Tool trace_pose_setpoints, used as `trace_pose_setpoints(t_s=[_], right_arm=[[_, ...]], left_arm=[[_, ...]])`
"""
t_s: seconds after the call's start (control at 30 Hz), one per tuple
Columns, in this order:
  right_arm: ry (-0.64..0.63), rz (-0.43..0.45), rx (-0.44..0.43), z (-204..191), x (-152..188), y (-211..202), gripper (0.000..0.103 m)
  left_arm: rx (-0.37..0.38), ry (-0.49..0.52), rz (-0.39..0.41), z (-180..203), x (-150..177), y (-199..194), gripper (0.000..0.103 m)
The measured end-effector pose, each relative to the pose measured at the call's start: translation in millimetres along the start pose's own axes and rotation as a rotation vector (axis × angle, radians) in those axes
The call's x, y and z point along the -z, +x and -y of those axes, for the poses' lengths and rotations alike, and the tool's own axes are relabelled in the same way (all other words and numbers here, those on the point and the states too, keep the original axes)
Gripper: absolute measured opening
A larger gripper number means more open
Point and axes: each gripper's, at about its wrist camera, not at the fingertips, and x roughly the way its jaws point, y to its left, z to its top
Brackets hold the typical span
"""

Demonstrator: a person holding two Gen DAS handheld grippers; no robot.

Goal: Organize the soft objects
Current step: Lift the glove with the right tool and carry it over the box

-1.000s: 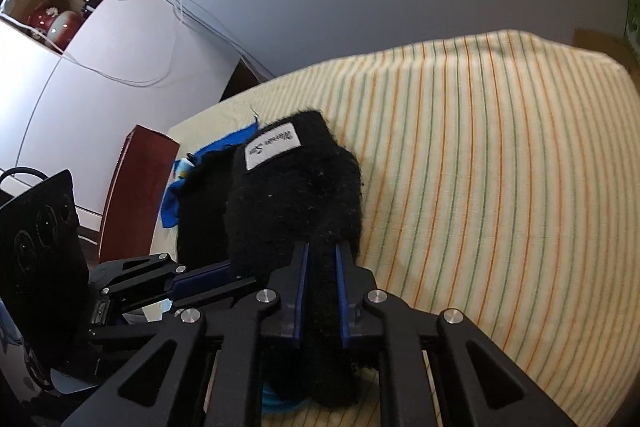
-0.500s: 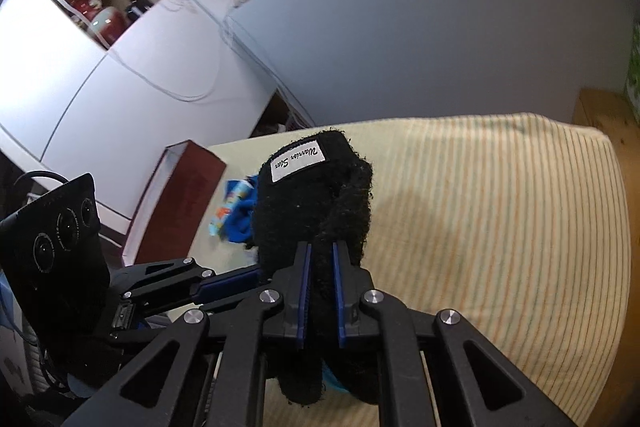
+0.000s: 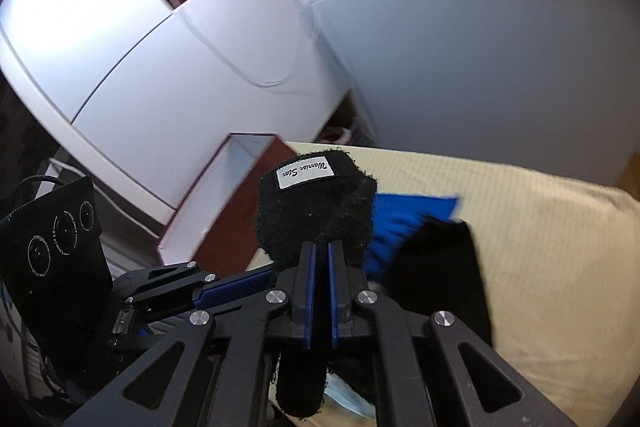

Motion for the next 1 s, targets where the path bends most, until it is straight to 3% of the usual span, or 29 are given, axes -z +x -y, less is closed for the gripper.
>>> trace_pose_setpoints(t_s=[0.2,0.43,0.77,1.0], right_arm=[[-0.087,-0.015,-0.060,-64,-27,42,0.006],[-0.154,-0.053,-0.121,-127,-58,107,0.006],[-0.192,-0.125,-0.129,-168,-88,191,0.006],[-0.221,-0.140,-0.041,-169,-98,226,0.007]], left_arm=[[-0.080,-0.055,0.064,-63,-3,-53,0.012],[-0.155,-0.132,0.099,-126,-8,-83,0.012],[-0.223,-0.248,0.076,-212,-12,-85,0.012],[-0.368,-0.254,0.025,-244,-10,-62,0.012]])
